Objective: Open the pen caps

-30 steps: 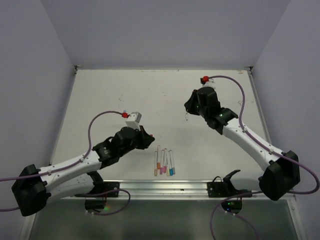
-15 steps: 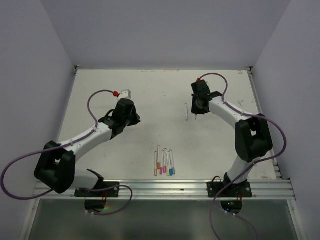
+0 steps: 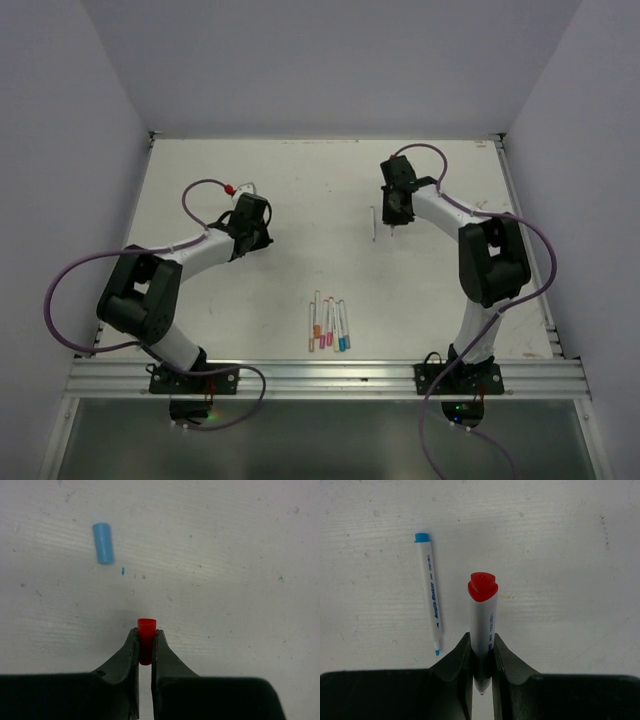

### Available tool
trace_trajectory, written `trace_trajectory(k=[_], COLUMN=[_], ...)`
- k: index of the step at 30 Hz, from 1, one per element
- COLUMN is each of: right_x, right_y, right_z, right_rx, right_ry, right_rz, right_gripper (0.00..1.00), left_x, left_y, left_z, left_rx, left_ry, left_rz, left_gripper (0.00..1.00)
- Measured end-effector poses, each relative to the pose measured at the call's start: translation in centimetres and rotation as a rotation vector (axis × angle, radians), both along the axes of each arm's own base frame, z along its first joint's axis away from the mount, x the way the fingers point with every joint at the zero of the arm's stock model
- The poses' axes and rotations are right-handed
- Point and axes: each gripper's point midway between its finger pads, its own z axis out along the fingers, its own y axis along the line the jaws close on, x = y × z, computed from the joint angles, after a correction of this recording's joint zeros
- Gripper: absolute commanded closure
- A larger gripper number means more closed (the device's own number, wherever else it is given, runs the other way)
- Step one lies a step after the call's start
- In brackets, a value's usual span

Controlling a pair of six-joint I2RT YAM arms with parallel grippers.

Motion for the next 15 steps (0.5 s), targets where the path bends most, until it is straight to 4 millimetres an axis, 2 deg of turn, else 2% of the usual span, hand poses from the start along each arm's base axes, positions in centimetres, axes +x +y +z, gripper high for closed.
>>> trace_trajectory(k=[3,9,15], right_x=[0.0,0.1,0.1], right_y=[-0.2,0.3,0.6], right_z=[-0.7,-2.0,-2.3], right_rx=[-0.001,0.027,0.044], right_ry=[0.02,0.052,0.064], right_rz=[0.002,0.018,0.026], right_gripper=[1.0,1.0,1.0], left_x=[1.0,4.4,5.6], left_y=[0.7,0.4,1.0], left_z=[0.2,1.1,0.1], left_rx=[0.018,0.047,0.077], left_ry=[-0.01,-0.039,-0.017], left_rz=[0.021,0.039,0.061], left_gripper=[1.0,1.0,1.0])
